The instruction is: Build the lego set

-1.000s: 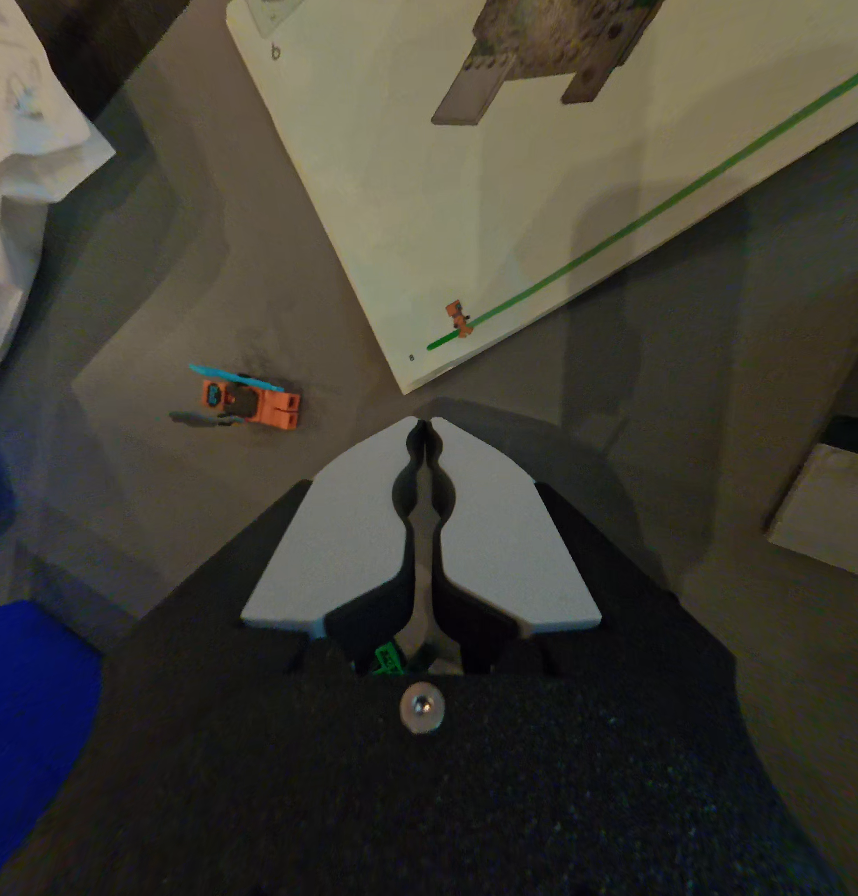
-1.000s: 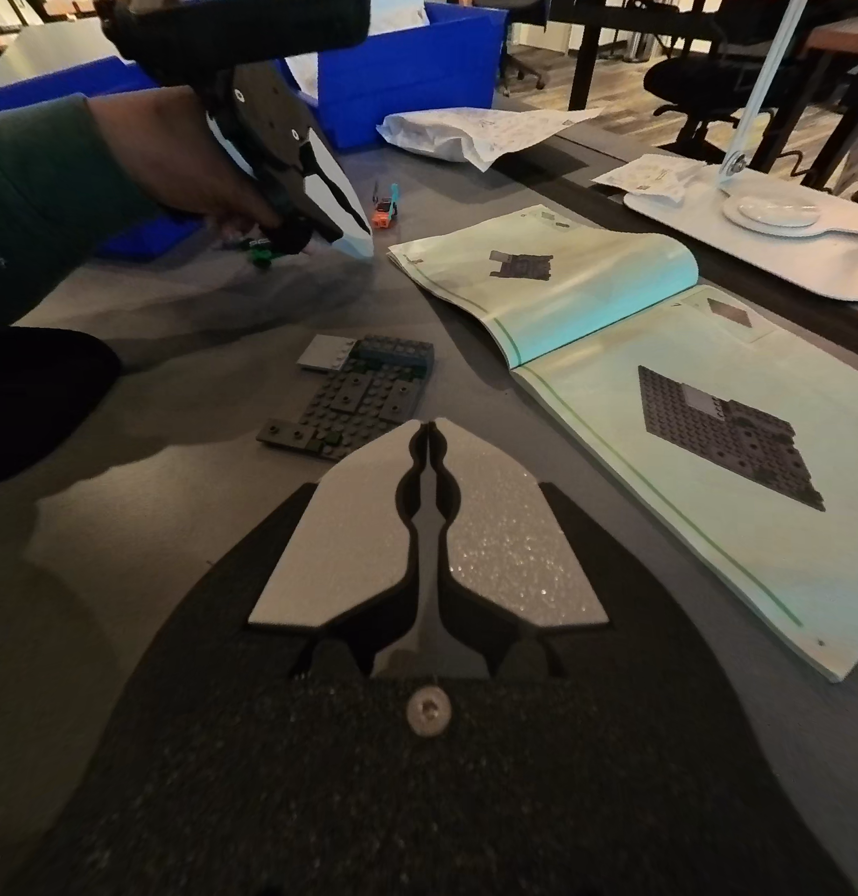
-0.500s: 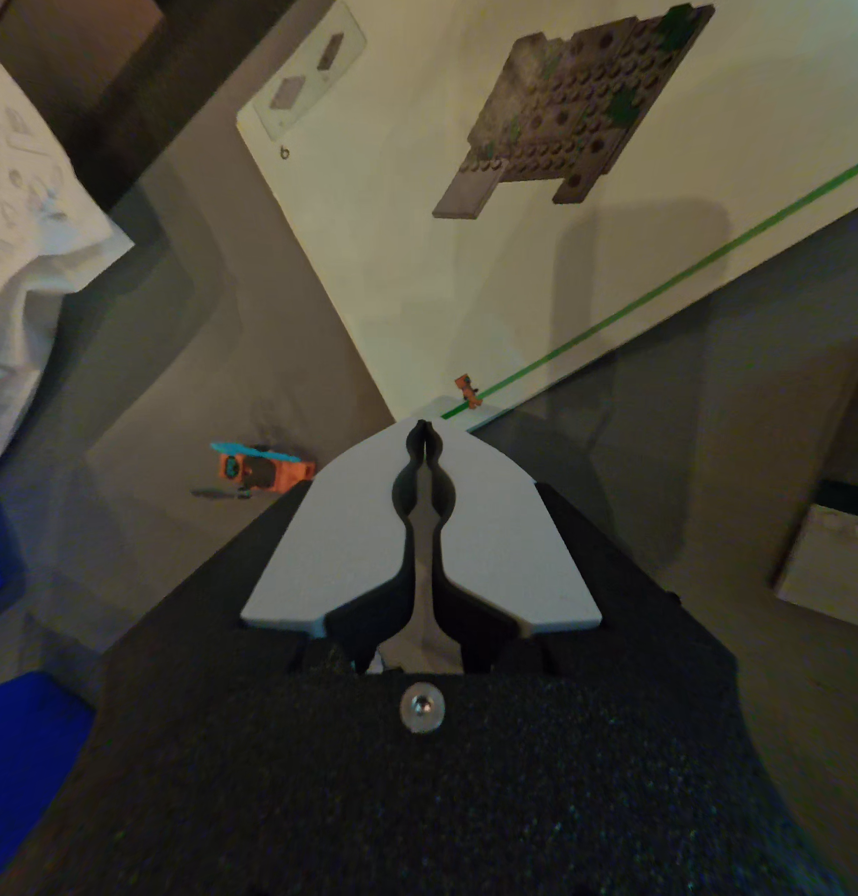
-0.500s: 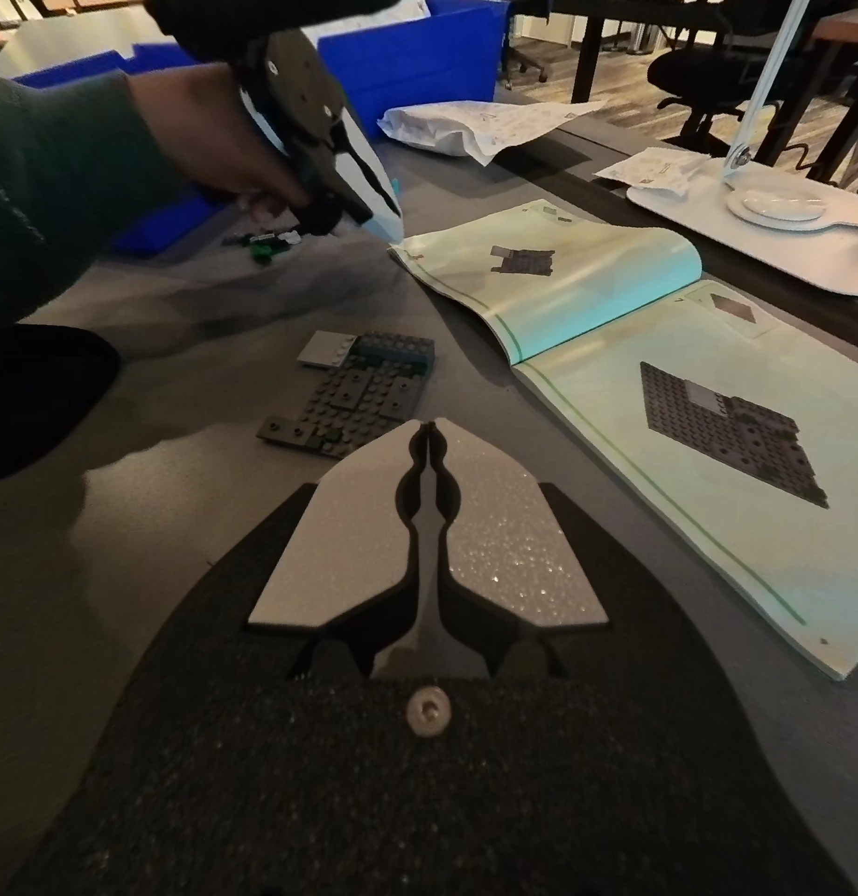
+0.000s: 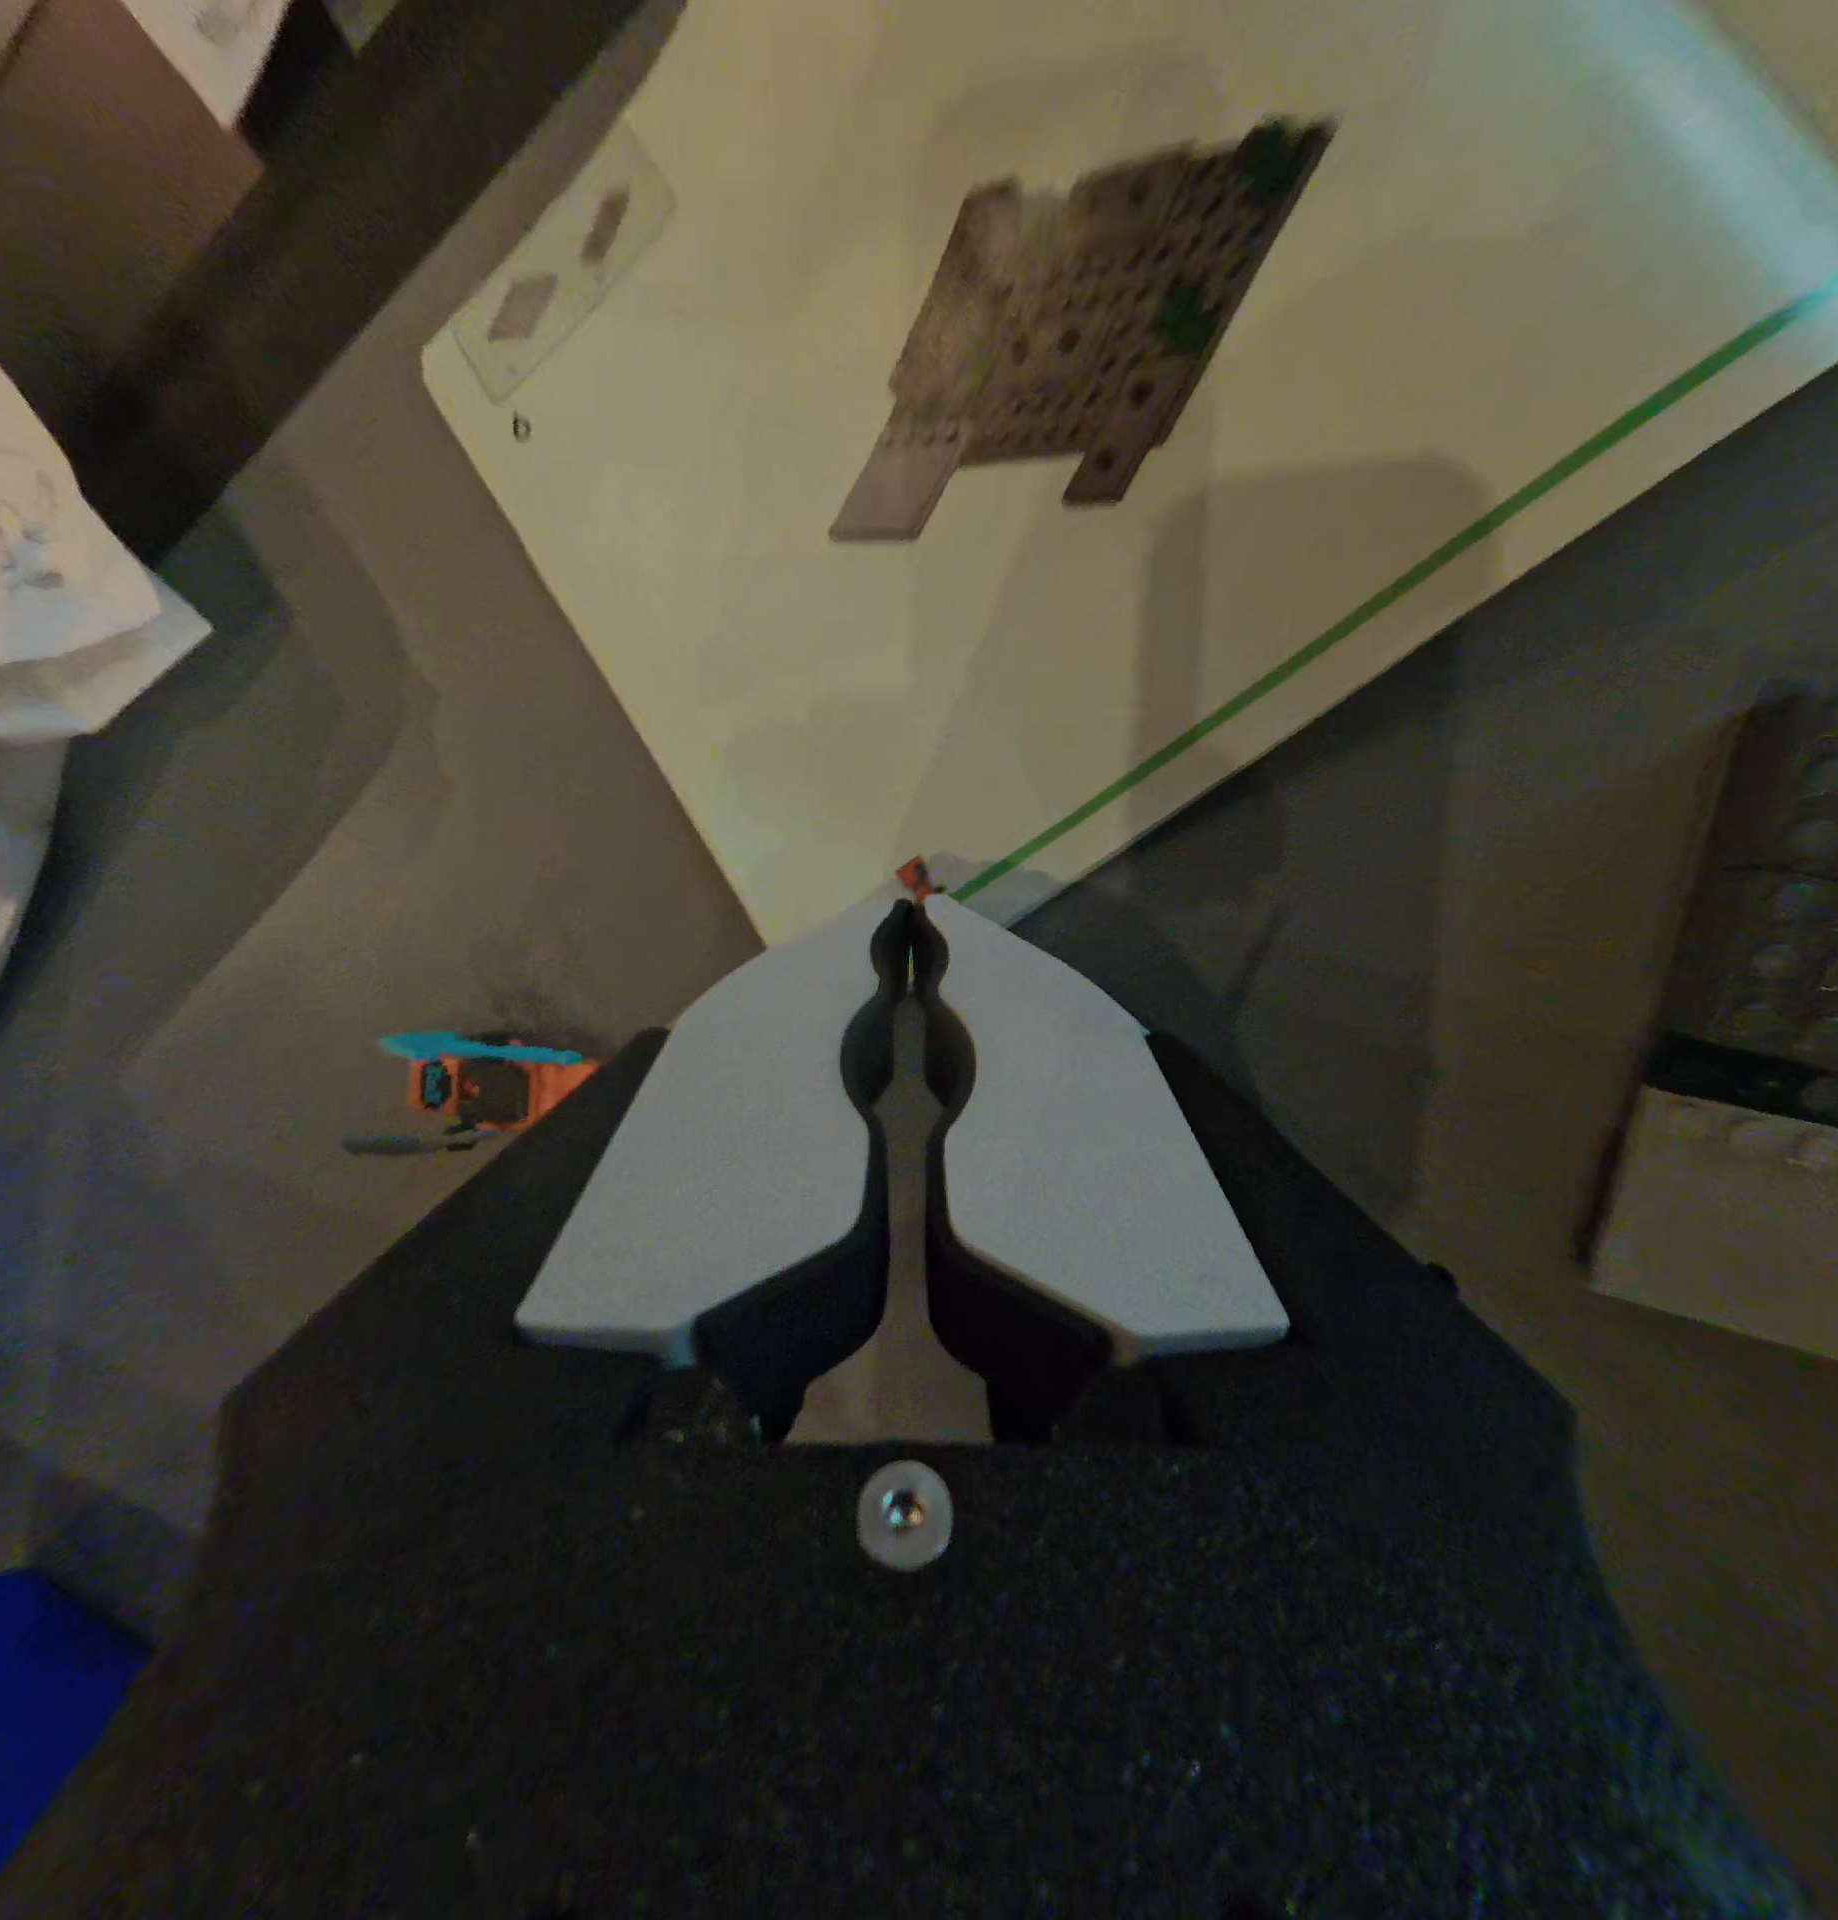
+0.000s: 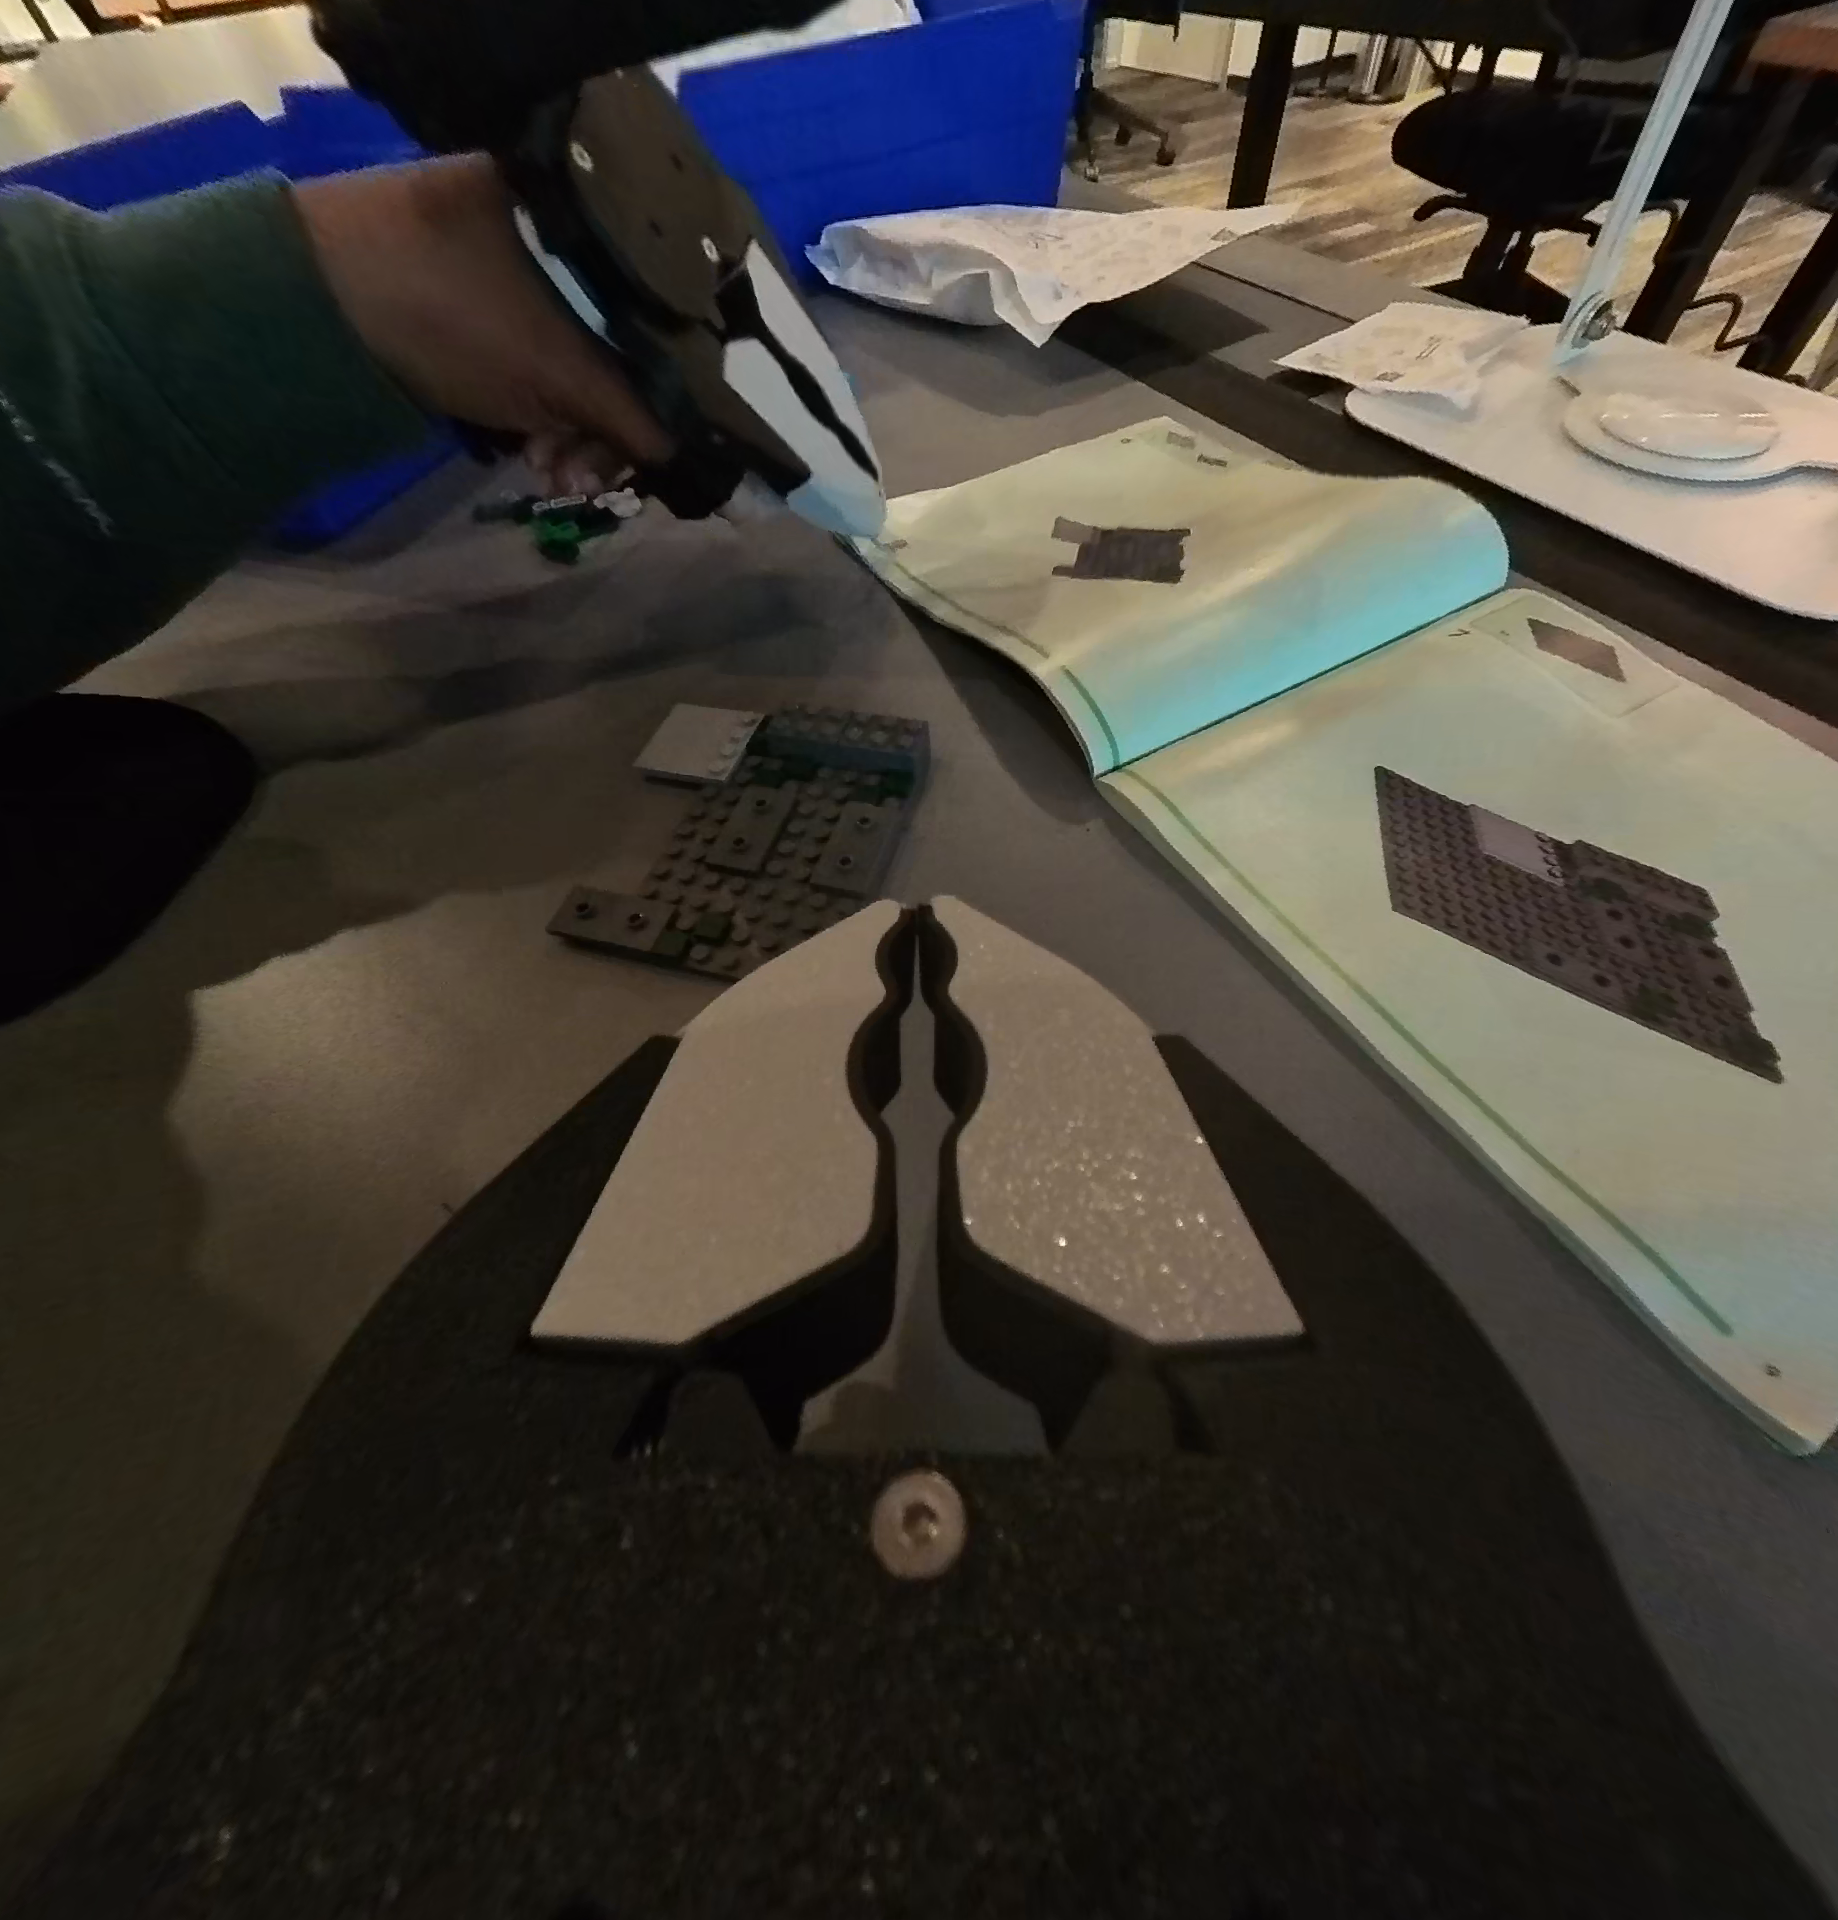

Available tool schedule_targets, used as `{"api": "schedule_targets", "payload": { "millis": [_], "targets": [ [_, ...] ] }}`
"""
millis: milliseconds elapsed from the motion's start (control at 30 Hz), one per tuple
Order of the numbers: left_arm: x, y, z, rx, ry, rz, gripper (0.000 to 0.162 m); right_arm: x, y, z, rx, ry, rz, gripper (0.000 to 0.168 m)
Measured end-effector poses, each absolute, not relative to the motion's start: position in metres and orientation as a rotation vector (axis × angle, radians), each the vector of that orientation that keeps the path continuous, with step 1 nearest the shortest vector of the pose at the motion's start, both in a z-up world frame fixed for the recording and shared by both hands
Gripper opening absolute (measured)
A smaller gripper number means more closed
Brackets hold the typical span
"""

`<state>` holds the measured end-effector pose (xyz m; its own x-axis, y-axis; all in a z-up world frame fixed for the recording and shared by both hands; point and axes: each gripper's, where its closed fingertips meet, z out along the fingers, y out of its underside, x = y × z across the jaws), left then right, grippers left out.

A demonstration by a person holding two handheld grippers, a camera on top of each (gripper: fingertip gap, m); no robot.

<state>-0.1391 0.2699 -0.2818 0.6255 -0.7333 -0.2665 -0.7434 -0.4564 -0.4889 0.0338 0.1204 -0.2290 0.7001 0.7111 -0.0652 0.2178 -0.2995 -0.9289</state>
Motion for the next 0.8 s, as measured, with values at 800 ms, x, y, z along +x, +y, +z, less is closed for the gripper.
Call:
{"api": "schedule_targets", "payload": {
  "millis": [800],
  "targets": [
    [-0.144, 0.274, -0.277, -2.262, 1.138, 0.003, 0.0, 0.034, 0.12, -0.229, -1.852, -0.731, 0.579, 0.0]
  ]
}}
